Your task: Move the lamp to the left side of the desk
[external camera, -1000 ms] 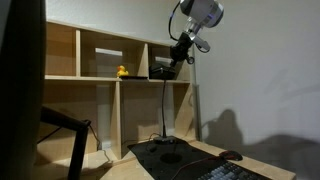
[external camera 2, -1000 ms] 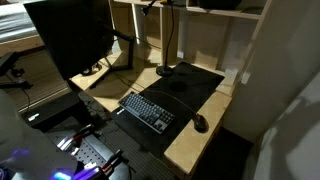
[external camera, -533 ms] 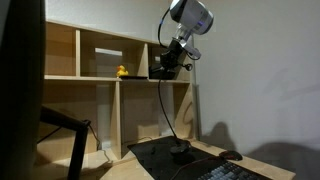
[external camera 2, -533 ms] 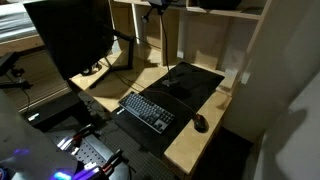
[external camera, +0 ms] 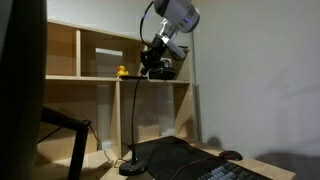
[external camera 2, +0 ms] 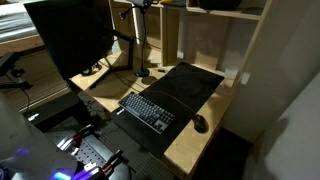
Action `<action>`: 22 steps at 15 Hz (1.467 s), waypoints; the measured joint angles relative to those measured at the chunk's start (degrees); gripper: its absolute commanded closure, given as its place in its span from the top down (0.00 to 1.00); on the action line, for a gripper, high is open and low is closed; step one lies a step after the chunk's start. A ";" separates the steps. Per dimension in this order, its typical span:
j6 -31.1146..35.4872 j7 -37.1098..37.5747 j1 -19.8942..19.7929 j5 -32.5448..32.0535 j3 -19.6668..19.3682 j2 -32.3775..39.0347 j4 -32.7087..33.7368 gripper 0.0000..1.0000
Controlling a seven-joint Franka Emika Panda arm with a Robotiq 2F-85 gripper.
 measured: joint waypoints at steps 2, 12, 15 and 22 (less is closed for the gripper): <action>2.09 0.98 0.78 0.04 0.94 0.78 -0.10 0.02; 21.35 1.08 4.25 7.72 5.94 2.19 -6.92 0.02; 25.59 1.09 4.05 8.22 5.43 2.52 -8.76 0.02; 41.99 0.18 4.13 9.71 5.22 4.98 -13.82 0.02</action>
